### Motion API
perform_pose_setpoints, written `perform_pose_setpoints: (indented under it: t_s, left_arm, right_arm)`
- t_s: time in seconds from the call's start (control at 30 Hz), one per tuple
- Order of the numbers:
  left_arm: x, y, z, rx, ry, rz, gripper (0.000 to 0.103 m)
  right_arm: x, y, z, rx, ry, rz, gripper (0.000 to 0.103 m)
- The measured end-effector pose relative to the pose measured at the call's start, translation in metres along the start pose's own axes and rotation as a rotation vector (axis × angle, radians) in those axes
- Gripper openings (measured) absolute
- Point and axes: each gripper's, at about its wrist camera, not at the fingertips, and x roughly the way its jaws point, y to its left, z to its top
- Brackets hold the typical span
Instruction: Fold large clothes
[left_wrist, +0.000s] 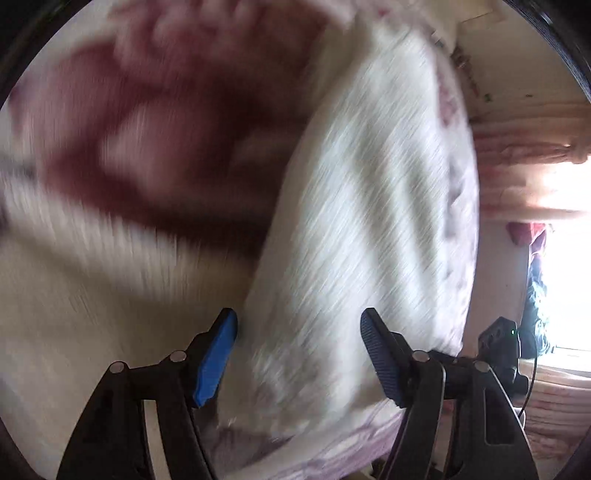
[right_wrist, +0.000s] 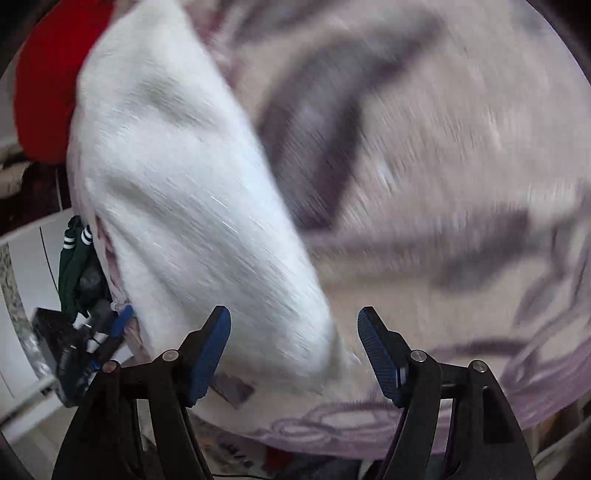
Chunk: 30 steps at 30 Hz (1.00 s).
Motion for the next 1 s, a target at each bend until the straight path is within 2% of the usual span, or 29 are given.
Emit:
perform_pose_setpoints:
  t_s: [0.03,0.07,0.1,0.13,0.2,0.27,0.33,0.43,0.5,0.6,0.63,0.67,0.7,0.77,0.87,0.9,0.93,0.97,1.0]
  left_arm:
    - [0.007,0.0,-0.009,0.016,0.011,0.013,0.06]
    - [0.009,-0.003,-0.015,0.041,-0.015,0.043,0.031]
    - [0.01,-0.008,-0.022,0.066,-0.033,0.064,0.027]
    - [0.01,-0.009,-0.024,0.069,-0.039,0.058,0.021]
    - [0.0,-0.014,-0.027,0.059,-0.081,0.055,0.017]
    - [-0.01,-0.015,-0.035,0.055,-0.104,0.056,0.016]
    - [-0.004,-0.009,-0.04,0.051,-0.081,0.058,0.016]
    - [0.018,0.002,-0.047,0.038,-0.049,0.086,0.017]
    - [0.012,0.0,-0.037,0.013,-0.06,0.046,0.022]
    - [-0.004,0.005,-0.033,0.001,-0.098,-0.017,0.033]
    - [-0.005,0.007,-0.032,0.004,-0.11,-0.036,0.037]
    - [-0.003,0.009,-0.03,0.003,-0.116,-0.058,0.048]
    - [0.003,0.012,-0.027,-0.003,-0.121,-0.077,0.052]
    - [0.019,0.018,-0.023,-0.011,-0.102,-0.136,0.053]
    - [0.042,0.014,-0.015,-0.014,-0.092,-0.211,0.053]
    - [0.044,0.007,-0.014,0.007,-0.116,-0.197,0.053]
    - [0.042,0.003,-0.017,0.023,-0.134,-0.186,0.045]
    - [0.039,-0.005,-0.02,0.05,-0.149,-0.182,0.019]
    - [0.037,-0.009,-0.022,0.062,-0.157,-0.171,0.018]
  right_arm:
    - [0.018,-0.012,-0.004,0.03,0.02,0.047,0.072]
    - [0.025,-0.025,-0.008,0.06,0.026,0.109,0.045]
    - [0.027,-0.032,-0.014,0.09,0.001,0.145,0.033]
    - [0.024,-0.034,-0.018,0.094,-0.025,0.142,0.032]
    - [0.016,-0.027,-0.027,0.039,-0.075,0.113,0.026]
    - [0.002,-0.017,-0.034,-0.013,-0.119,0.127,0.024]
    - [-0.007,-0.012,-0.043,-0.072,-0.136,0.116,0.024]
    - [0.013,-0.032,-0.042,-0.065,-0.088,0.059,0.024]
    - [0.023,-0.034,-0.031,-0.063,-0.053,0.052,0.026]
    - [0.021,-0.04,-0.019,-0.068,-0.039,0.134,0.039]
    - [0.018,-0.043,-0.015,-0.074,-0.045,0.151,0.053]
    - [0.016,-0.047,-0.014,-0.086,-0.068,0.179,0.062]
    - [0.017,-0.05,-0.009,-0.096,-0.071,0.196,0.064]
    - [0.028,-0.053,0.001,-0.098,-0.058,0.243,0.065]
    - [0.042,-0.058,0.02,-0.091,-0.035,0.381,0.066]
    - [0.047,-0.054,0.023,-0.094,-0.035,0.44,0.066]
    - [0.049,-0.05,0.025,-0.09,-0.039,0.446,0.062]
    - [0.052,-0.046,0.026,-0.083,-0.04,0.451,0.037]
    - [0.058,-0.039,0.023,-0.071,-0.031,0.47,0.023]
